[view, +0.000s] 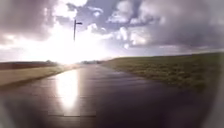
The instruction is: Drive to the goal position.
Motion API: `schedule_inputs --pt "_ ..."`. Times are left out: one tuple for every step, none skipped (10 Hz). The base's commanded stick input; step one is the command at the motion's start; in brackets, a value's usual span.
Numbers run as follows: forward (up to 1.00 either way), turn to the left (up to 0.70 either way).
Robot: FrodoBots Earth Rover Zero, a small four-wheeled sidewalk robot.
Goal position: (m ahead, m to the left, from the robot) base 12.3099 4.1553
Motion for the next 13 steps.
schedule_inputs --pt "0.70 -0.14" --pt "0.70 -0.14" --pt "0.70 -0.14" --pt "0.70 -0.14" --pt "0.70 -0.14" --pt "0.70 -0.14" --pt "0.70 -0.14" --pt "0.70 -0.14" --pt "0.70 -0.14" --pt "0.70 -0.13" --pt "0.70 -0.09" --pt "0.70 -0.04" --pt "0.70 0.02"
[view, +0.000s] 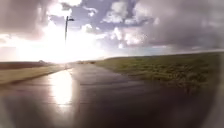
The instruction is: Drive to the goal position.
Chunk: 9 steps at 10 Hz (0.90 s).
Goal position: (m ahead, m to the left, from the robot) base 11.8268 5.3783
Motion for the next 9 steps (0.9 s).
schedule_inputs --pt "0.70 0.12" --pt "0.70 0.14" --pt "0.70 0.14" --pt "0.70 0.14" --pt "0.70 0.14" --pt "0.70 0.14" --pt "0.70 0.14" --pt "0.70 0.14" --pt "0.70 0.14"
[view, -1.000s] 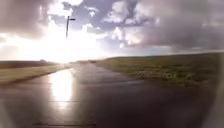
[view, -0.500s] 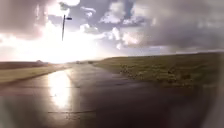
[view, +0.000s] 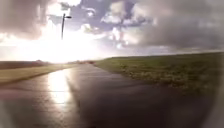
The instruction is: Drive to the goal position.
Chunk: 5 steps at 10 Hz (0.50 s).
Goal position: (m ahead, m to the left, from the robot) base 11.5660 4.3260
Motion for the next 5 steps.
schedule_inputs --pt "0.70 0.14" --pt "0.70 0.14" --pt "0.70 0.14" --pt "0.70 0.14" --pt "0.70 0.14"
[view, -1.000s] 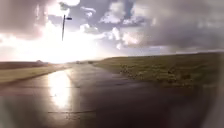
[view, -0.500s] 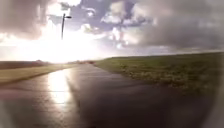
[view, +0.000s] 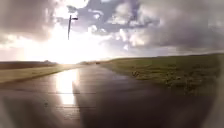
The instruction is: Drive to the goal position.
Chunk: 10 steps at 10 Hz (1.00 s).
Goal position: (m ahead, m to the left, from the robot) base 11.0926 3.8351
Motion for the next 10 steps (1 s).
schedule_inputs --pt "0.70 0.14" --pt "0.70 0.14" --pt "0.70 0.14" --pt "0.70 0.13" --pt "0.70 0.06" --pt "0.70 0.00" --pt "0.70 0.00" --pt "0.70 0.00" --pt "0.70 0.00" --pt "0.70 0.00"
